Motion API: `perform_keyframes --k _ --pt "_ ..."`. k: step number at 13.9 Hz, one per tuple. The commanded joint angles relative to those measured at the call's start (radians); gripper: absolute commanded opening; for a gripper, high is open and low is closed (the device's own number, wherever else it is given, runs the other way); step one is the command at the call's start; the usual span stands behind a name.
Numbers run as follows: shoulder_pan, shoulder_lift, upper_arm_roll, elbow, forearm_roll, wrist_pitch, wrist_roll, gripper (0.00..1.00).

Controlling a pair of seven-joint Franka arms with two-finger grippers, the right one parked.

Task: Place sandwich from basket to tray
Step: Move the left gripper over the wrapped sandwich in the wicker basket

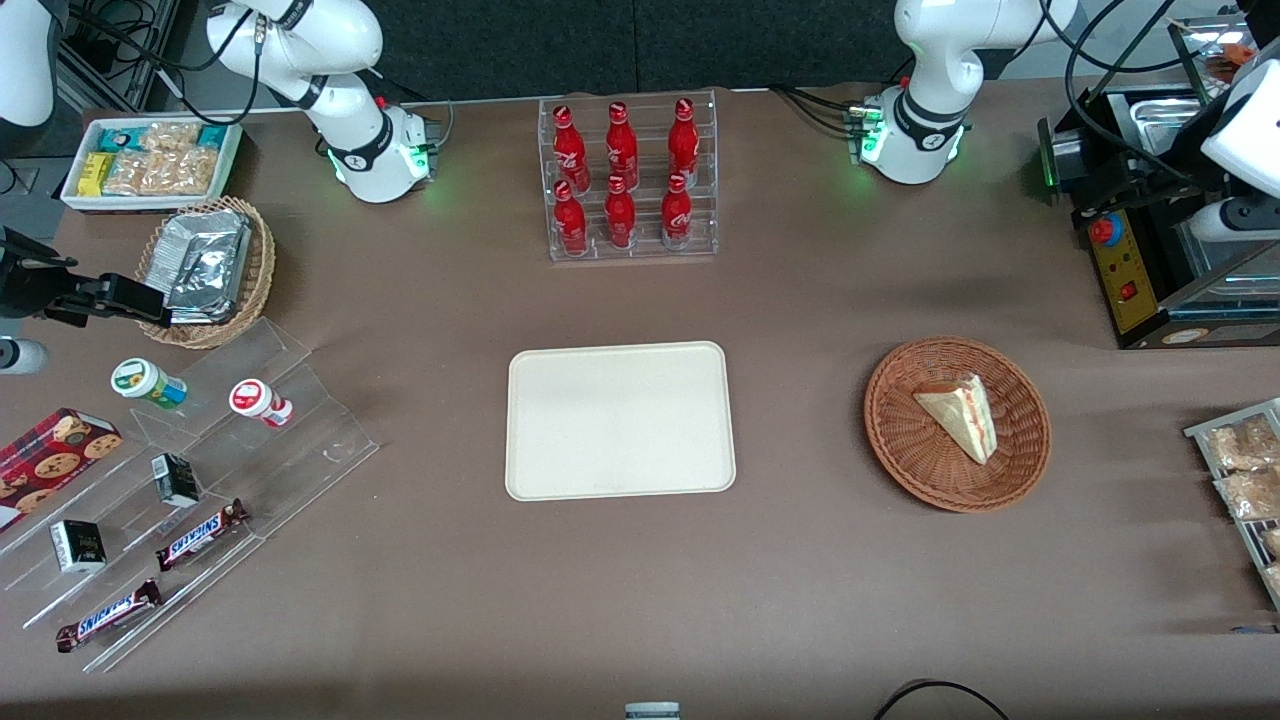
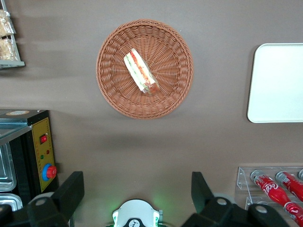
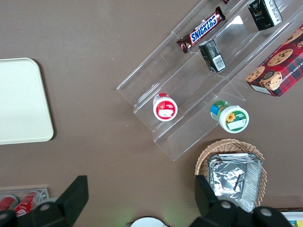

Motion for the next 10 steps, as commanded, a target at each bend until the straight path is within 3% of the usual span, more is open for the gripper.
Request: perform_keyframes --k 1,4,6,10 --pt "0.018 0.026 -0.016 0.042 0.007 -0.021 0.019 1.00" --pt "0.012 0.101 -0.016 0.039 0.037 -0.011 -0.027 1.00" --pt "0.017 0.160 -0.015 0.022 0.042 0.041 -0.159 1.00" --pt "0.023 0.175 -0.011 -0.189 0.040 0.306 -0.326 1.00"
